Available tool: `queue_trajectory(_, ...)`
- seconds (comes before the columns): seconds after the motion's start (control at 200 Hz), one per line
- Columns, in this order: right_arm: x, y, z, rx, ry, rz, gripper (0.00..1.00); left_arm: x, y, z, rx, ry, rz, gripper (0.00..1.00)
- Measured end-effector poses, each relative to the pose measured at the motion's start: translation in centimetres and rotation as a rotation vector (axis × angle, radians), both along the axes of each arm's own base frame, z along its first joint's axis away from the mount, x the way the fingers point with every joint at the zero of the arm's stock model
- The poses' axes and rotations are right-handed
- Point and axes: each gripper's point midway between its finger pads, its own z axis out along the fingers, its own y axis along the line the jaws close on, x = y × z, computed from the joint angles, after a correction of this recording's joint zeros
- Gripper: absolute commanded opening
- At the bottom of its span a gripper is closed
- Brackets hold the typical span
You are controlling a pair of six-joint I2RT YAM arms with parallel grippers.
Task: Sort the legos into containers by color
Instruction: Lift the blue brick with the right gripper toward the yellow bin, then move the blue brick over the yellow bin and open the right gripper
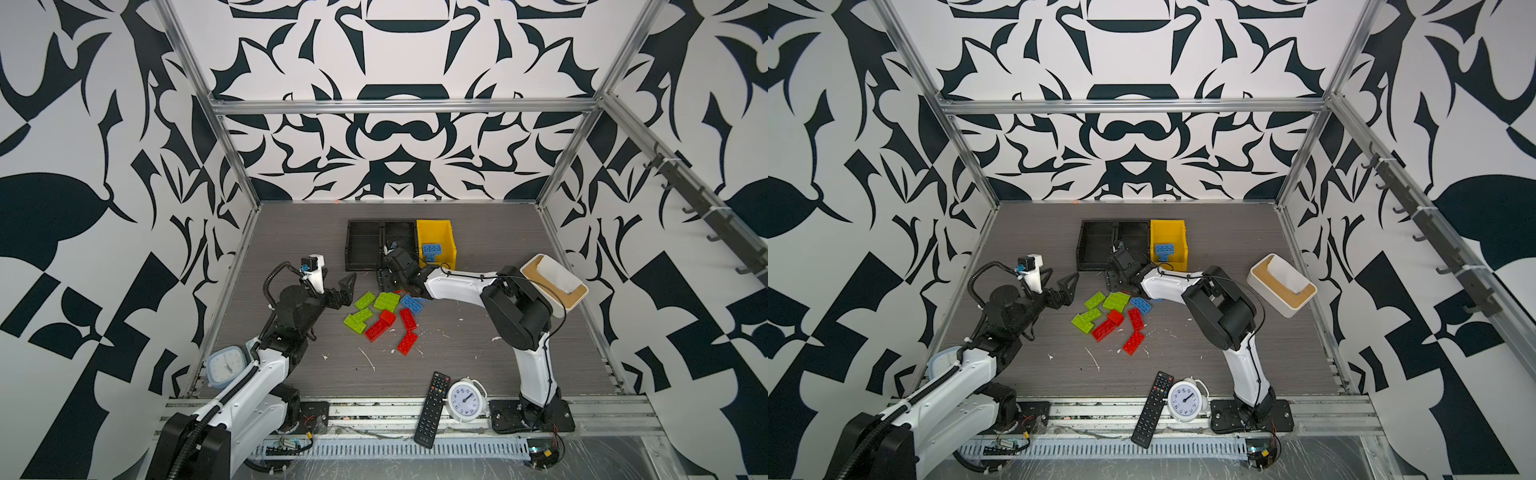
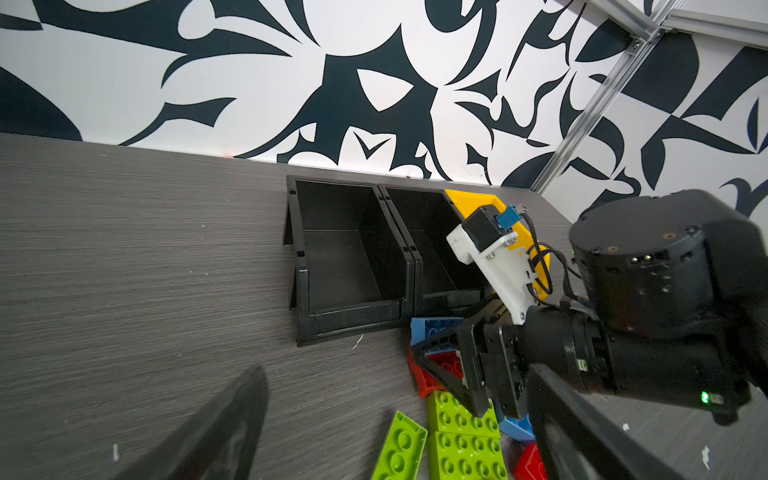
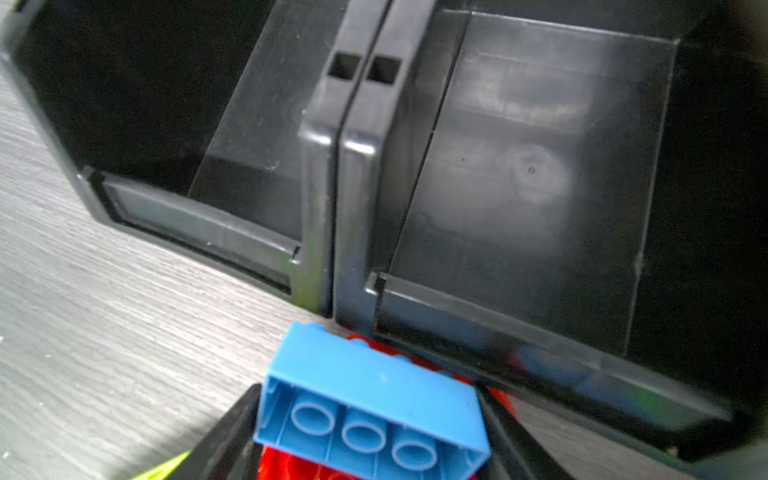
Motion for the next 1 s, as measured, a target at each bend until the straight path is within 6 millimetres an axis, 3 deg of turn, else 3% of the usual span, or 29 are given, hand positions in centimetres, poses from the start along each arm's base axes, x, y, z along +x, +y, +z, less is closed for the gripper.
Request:
queue_trajectory(0.2,-0.3,0.2,0.2,0.004,0.002,0.007,0.67,0.0,0.0,0.0,0.0,0.0,0.0,0.99)
queue_trajectory(0.36,-0.9,0.3,1.5,0.023,-0.006,0.021,0.67,0.0,0.0,0.0,0.0,0.0,0.0,0.99)
queue_trajectory(0.805,-3.0,-1.1,7.9,0.086,-0.065,0.043,0.64,0.0,0.0,0.0,0.0,0.0,0.0,0.99)
queue_trajectory(1.0,-3.3,-3.9,12.2,0.123,-0.106,0.037,0.6,0.0,0.0,0.0,0.0,0.0,0.0,0.99)
